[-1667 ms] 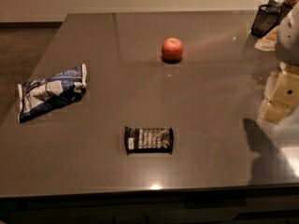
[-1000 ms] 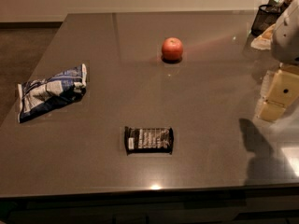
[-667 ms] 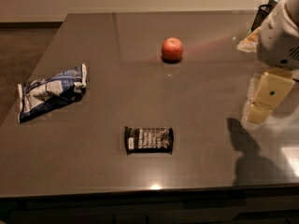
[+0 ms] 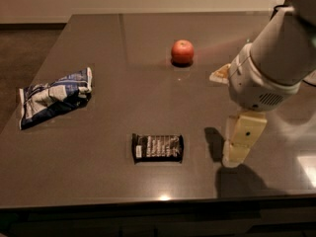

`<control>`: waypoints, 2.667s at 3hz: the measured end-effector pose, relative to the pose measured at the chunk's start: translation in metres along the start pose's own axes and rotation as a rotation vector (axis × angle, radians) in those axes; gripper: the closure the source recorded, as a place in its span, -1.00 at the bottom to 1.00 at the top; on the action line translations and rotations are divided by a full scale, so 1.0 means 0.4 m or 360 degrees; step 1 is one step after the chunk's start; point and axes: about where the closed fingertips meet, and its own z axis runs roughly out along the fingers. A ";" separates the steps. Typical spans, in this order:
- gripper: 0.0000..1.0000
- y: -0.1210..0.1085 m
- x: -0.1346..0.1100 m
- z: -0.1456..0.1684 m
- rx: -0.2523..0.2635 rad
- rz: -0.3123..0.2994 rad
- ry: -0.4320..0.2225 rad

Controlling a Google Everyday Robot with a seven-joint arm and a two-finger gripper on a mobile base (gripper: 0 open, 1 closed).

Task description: Move rxbar chocolate near apple

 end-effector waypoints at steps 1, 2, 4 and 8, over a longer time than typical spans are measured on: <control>-1.00 0.026 -0.047 0.103 -0.0034 -0.0106 -0.0012; -1.00 0.024 -0.082 0.178 -0.0078 -0.0143 -0.0026; -1.00 0.035 -0.137 0.225 -0.0200 -0.0172 -0.0091; -0.03 0.075 -0.182 0.267 -0.0356 -0.0200 -0.0112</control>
Offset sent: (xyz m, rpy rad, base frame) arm 0.0170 0.0753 -0.0940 0.0031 0.0595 0.1363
